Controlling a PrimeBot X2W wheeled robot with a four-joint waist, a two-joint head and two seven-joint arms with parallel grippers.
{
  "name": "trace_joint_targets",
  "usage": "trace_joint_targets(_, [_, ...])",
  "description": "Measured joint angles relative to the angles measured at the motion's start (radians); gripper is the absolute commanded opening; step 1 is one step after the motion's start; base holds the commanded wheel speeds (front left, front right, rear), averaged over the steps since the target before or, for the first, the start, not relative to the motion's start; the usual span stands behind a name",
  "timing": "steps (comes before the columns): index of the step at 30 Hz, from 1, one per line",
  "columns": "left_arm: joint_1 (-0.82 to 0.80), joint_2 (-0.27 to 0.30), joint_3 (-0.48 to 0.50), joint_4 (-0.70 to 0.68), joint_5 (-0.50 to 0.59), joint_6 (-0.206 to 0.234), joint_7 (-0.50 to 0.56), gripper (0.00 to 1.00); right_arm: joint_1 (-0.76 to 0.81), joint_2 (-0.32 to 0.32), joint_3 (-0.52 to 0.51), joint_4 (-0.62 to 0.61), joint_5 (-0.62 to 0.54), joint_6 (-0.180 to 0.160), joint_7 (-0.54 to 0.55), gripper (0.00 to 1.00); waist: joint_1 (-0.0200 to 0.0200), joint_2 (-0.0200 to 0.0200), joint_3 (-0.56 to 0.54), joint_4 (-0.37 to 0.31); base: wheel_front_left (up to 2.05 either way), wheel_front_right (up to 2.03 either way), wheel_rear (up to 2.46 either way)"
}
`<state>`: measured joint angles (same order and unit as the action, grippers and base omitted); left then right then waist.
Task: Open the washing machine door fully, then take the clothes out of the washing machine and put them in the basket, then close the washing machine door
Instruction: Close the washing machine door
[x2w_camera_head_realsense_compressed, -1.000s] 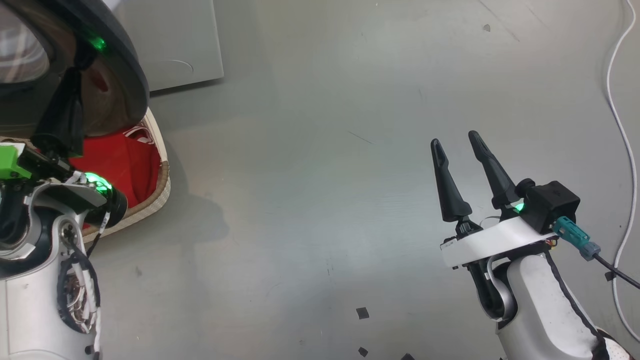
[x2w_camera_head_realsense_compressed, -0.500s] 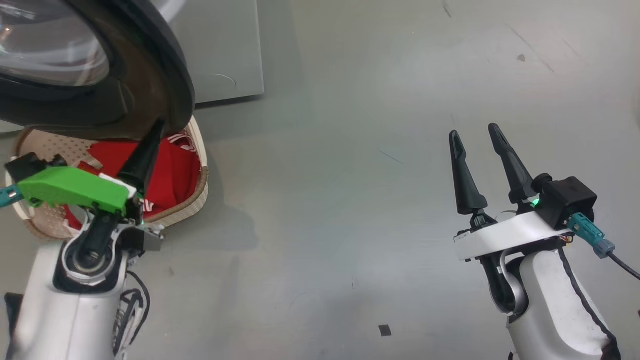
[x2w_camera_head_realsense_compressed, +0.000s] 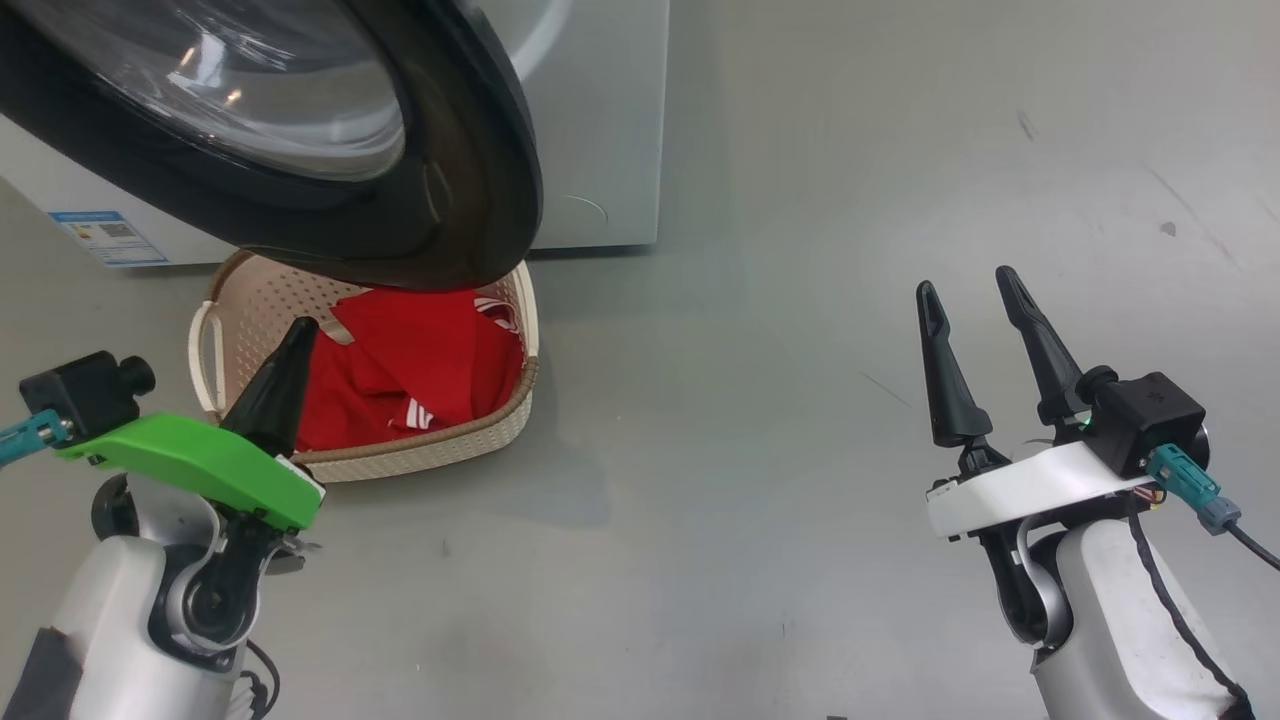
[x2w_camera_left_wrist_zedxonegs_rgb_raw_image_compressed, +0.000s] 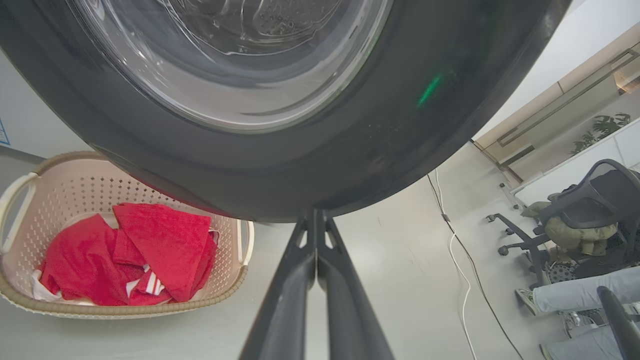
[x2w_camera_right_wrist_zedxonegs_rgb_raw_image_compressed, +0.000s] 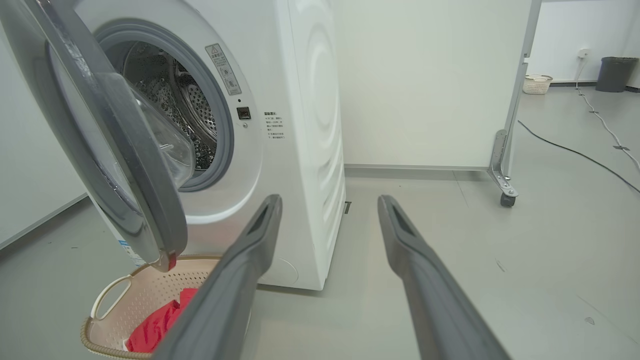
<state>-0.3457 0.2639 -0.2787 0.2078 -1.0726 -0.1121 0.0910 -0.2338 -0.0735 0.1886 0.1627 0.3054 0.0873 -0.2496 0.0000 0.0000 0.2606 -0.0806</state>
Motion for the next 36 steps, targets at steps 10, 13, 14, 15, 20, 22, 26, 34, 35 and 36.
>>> trace_joint_targets(10, [0.046,0.022,-0.014,-0.022,0.19,0.0,-0.196,0.0,0.025,0.0,0.002,-0.01,-0.009,0.004,-0.003,1.0,0.0,0.0,-0.061,0.075,0.0,0.0,0.0])
trace_joint_targets(13, [0.064,0.035,-0.028,-0.022,0.257,0.0,-0.249,0.0,0.033,0.0,0.003,-0.012,-0.009,0.007,-0.003,1.0,0.0,0.0,-0.078,0.093,0.0,0.0,0.0])
trace_joint_targets(14, [0.071,0.036,-0.034,-0.022,0.276,0.0,-0.267,0.0,0.037,0.001,0.003,-0.012,-0.009,0.007,-0.003,1.0,0.0,0.0,-0.083,0.099,0.0,0.0,0.0])
trace_joint_targets(15, [0.078,0.036,-0.039,-0.021,0.298,0.001,-0.284,0.0,0.041,0.001,0.002,-0.012,-0.009,0.007,-0.003,1.0,0.0,0.0,-0.088,0.104,0.0,0.0,0.0])
trace_joint_targets(20, [0.096,0.035,-0.05,-0.014,0.366,0.027,-0.339,0.0,0.059,0.001,0.002,-0.013,-0.009,0.007,-0.003,1.0,0.0,0.0,-0.107,0.128,0.0,0.0,0.0])
trace_joint_targets(22, [0.111,0.034,-0.049,-0.014,0.382,0.041,-0.339,0.02,0.062,0.001,0.007,-0.013,-0.009,0.008,-0.003,1.0,0.0,0.0,-0.114,0.135,0.0,0.0,0.0])
trace_joint_targets(26, [0.141,0.029,-0.045,-0.009,0.414,0.064,-0.34,1.0,0.063,0.003,0.015,-0.012,-0.009,0.008,-0.003,1.0,0.0,0.0,-0.121,0.142,0.0,0.0,0.0])
trace_joint_targets(34, [0.158,0.002,-0.046,-0.009,0.447,0.082,-0.34,1.0,0.068,0.004,0.02,-0.011,-0.009,0.008,-0.003,1.0,0.0,0.0,-0.129,0.149,0.0,0.0,0.0])
trace_joint_targets(35, [0.159,-0.002,-0.045,-0.01,0.448,0.082,-0.34,1.0,0.071,0.004,0.02,-0.011,-0.009,0.008,-0.003,1.0,0.0,0.0,-0.13,0.149,0.0,0.0,0.0])
trace_joint_targets(36, [0.161,-0.004,-0.045,-0.011,0.45,0.082,-0.34,1.0,0.074,0.004,0.021,-0.011,-0.009,0.008,-0.003,1.0,0.0,0.0,-0.131,0.15,0.0,0.0,0.0])
